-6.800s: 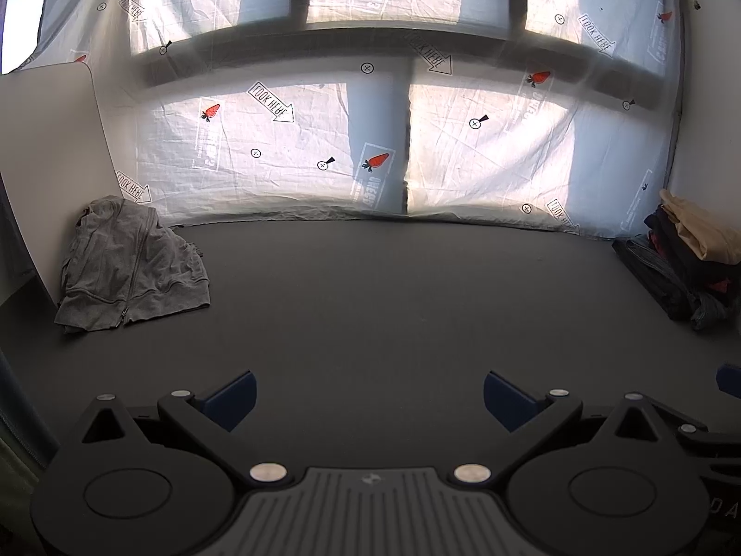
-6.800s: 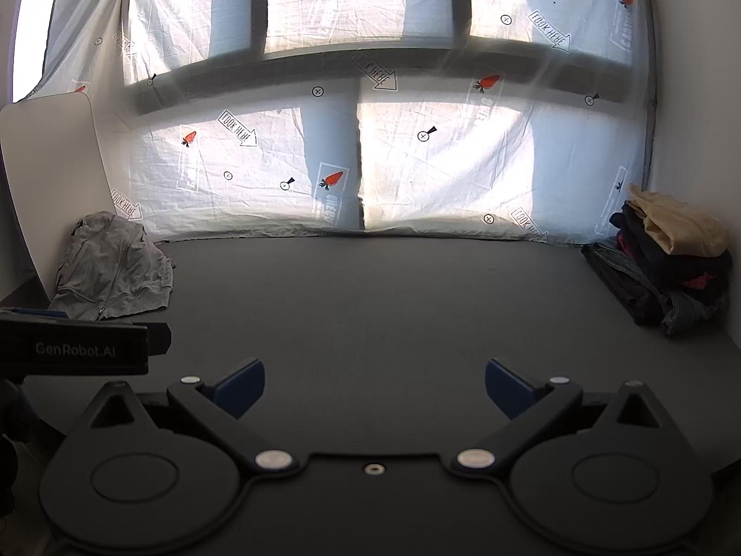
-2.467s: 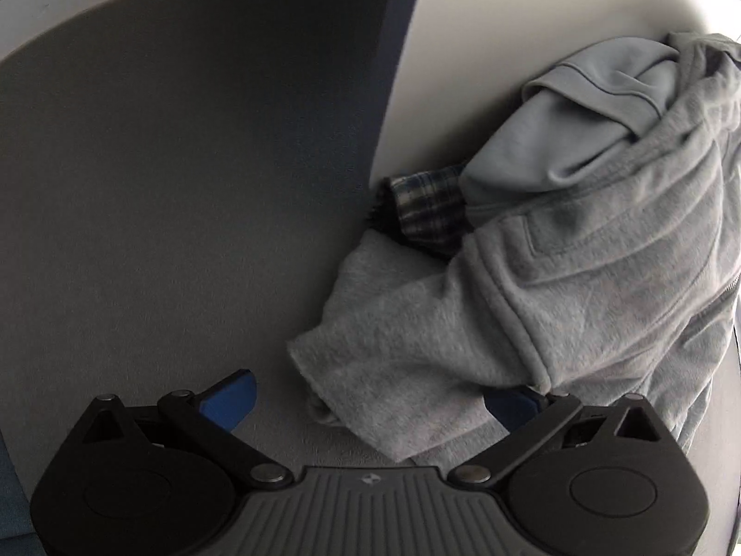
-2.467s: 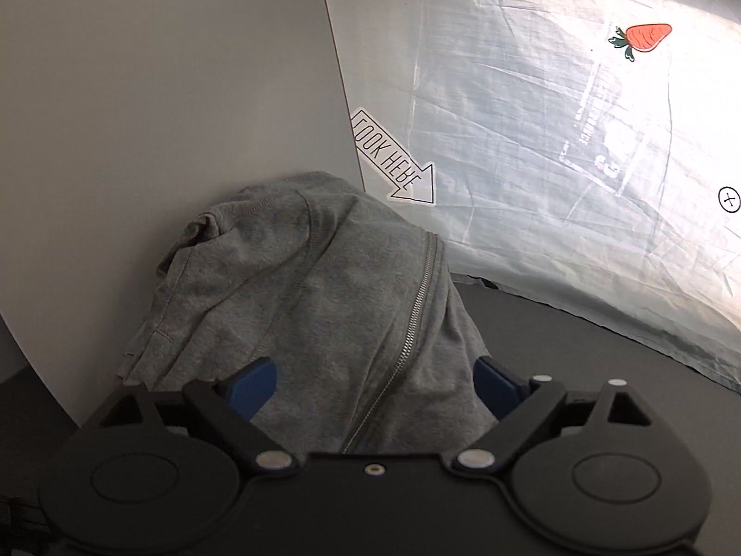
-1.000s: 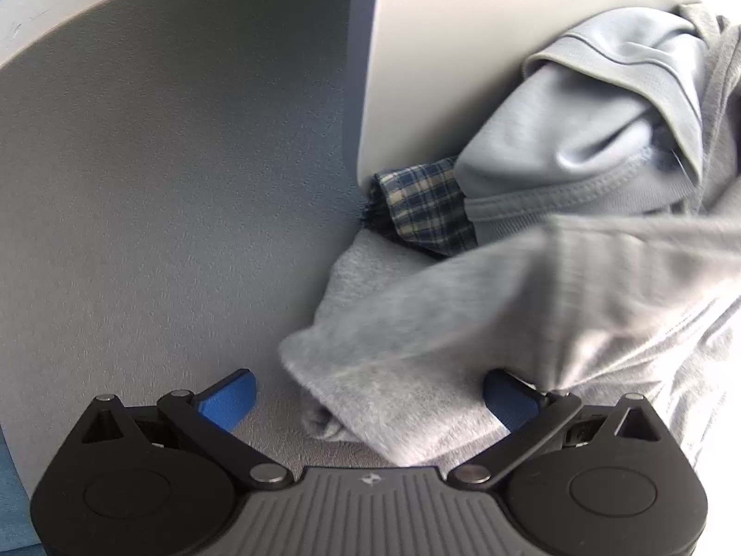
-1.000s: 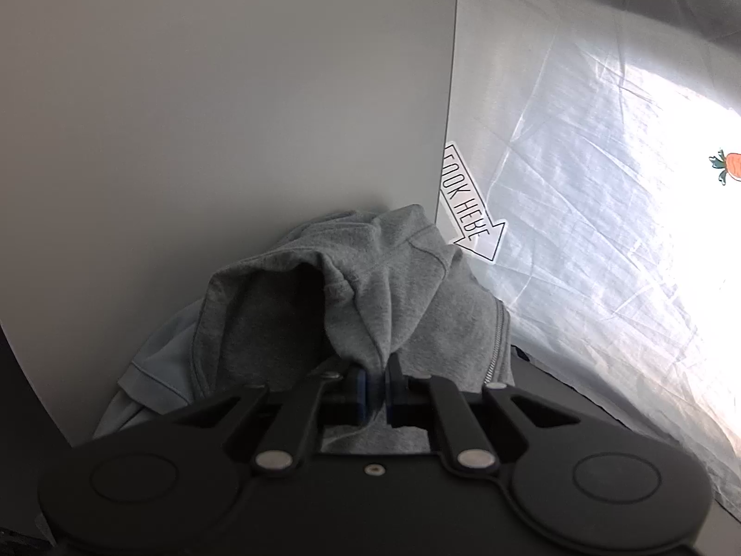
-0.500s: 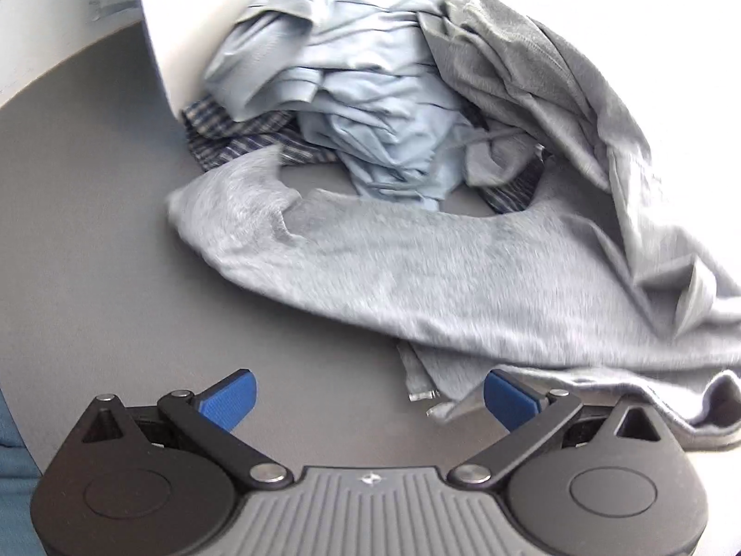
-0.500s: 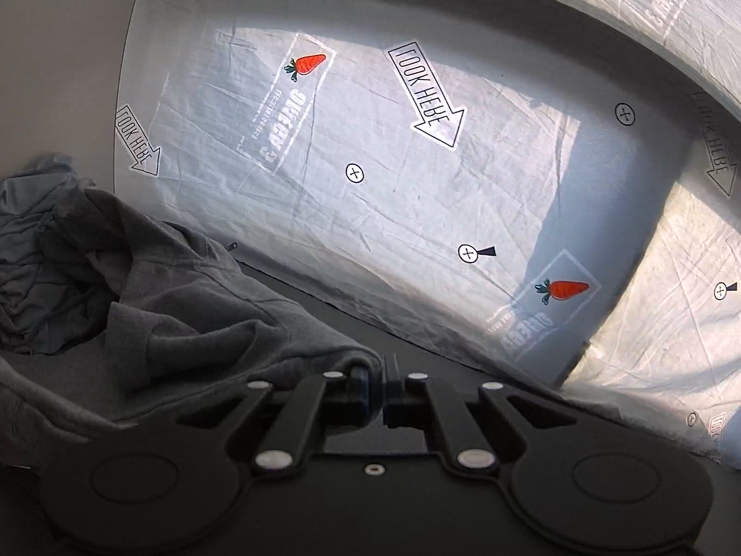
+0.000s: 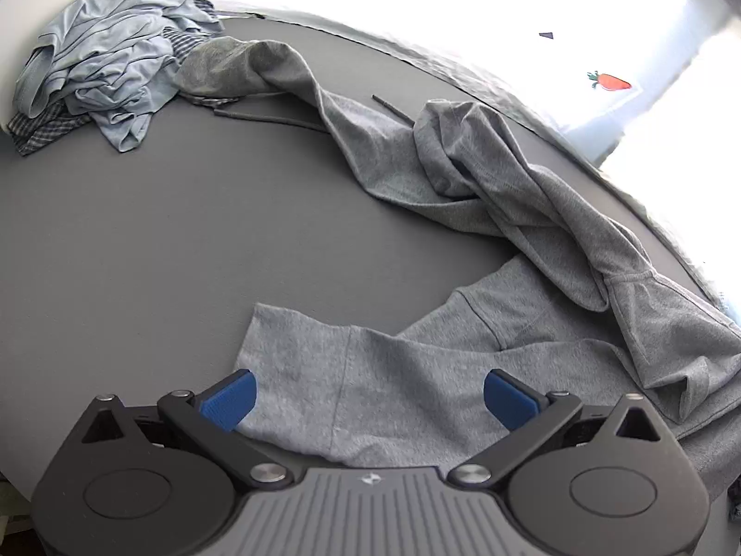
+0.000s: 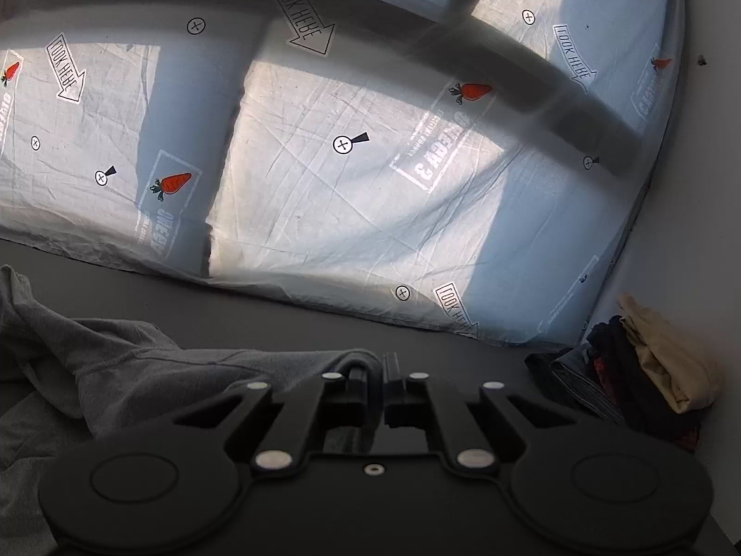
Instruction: Fold clothes
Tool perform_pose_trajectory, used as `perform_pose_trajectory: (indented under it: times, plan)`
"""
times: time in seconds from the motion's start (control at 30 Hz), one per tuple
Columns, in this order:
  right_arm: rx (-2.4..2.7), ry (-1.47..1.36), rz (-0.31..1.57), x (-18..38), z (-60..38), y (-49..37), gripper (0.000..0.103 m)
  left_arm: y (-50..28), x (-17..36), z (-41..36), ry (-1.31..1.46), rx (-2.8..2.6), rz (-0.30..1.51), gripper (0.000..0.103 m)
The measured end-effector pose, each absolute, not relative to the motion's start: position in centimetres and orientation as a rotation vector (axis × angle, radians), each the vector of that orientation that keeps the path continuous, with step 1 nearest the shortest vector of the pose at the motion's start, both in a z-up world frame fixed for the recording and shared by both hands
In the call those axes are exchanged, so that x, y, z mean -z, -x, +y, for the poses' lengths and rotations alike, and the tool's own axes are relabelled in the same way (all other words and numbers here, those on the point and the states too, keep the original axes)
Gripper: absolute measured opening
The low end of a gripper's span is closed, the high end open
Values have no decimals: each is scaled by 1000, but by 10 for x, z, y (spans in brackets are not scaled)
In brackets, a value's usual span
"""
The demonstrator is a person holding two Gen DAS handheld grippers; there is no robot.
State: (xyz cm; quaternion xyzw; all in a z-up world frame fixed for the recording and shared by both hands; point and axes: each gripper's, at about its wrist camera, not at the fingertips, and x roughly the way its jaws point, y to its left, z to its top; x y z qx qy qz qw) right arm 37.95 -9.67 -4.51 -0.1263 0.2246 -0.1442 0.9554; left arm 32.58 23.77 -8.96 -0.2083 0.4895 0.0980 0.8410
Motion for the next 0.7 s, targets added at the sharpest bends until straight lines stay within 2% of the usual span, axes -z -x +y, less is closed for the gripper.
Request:
perform_pose_trajectory:
  times: [0.07,0.13,0.2,0.23,0.27,0.6,0.7]
  plan:
    - [321,243,503,49,-121,-378,11,-319,93,211,440,-165,1025,103]
    - [321,248,649,67,-144,-382,11,-320,97,188,425,-109,1056,103]
    - [317,195,732,81,-167,-376,24,-324,100,163,380,-59,1090,103]
    - [314,162,764,88,-179,-371,35,-326,100,149,350,-33,1102,103]
    - [310,130,776,92,-189,-364,38,-329,99,139,317,-11,1106,103]
    - [225,-26,826,127,-236,-356,41,-377,92,63,190,124,1078,101]
    - [197,-56,817,132,-240,-370,42,-400,95,39,145,157,1065,92]
